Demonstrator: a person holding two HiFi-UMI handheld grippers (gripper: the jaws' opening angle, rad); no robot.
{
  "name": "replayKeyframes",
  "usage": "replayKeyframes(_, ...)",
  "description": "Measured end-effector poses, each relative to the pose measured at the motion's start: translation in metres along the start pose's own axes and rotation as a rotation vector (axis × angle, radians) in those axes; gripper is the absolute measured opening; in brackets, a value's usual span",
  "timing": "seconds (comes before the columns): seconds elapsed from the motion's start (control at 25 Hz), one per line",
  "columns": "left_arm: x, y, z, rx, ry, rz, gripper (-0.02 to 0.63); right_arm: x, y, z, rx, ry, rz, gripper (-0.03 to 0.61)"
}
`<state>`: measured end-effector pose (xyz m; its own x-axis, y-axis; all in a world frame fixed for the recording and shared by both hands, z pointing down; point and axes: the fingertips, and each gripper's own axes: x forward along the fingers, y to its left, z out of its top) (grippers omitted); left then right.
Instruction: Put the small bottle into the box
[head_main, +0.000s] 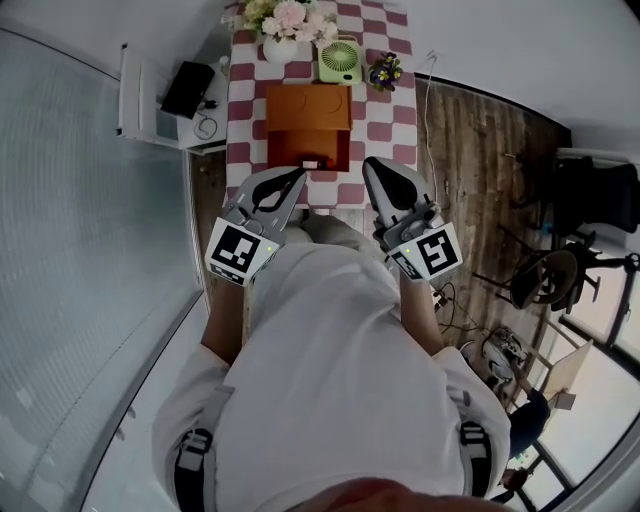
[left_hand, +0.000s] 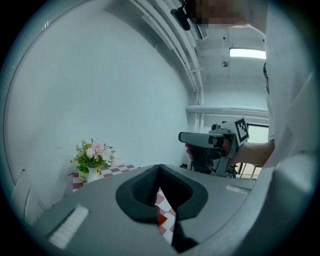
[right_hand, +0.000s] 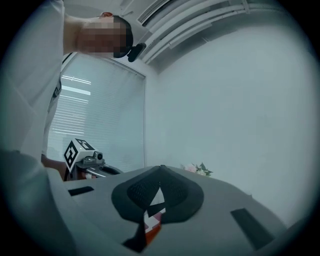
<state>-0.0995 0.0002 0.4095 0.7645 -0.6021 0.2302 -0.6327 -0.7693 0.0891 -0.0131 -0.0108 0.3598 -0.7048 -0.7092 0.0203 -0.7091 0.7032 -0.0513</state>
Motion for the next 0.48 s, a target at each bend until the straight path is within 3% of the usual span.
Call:
replayKeyframes(0.2, 0.004, -0.012, 0.006, 0.033, 0.014, 0.054, 0.002, 0.007, 0.005, -0.008, 0.039, -0.002, 0.100, 0.002)
replayKeyframes(0.36, 0.006, -0.021, -0.003, 0.008, 0.063, 0.067, 0.002, 0.013, 0.013, -0.022, 0.134, 0.005, 0.167, 0.002)
replayKeyframes(0.48, 0.011, -0.035, -0.004, -0.034, 0.072, 0.051, 0.002, 0.010, 0.019, -0.024, 0.138, 0.013, 0.218, 0.002)
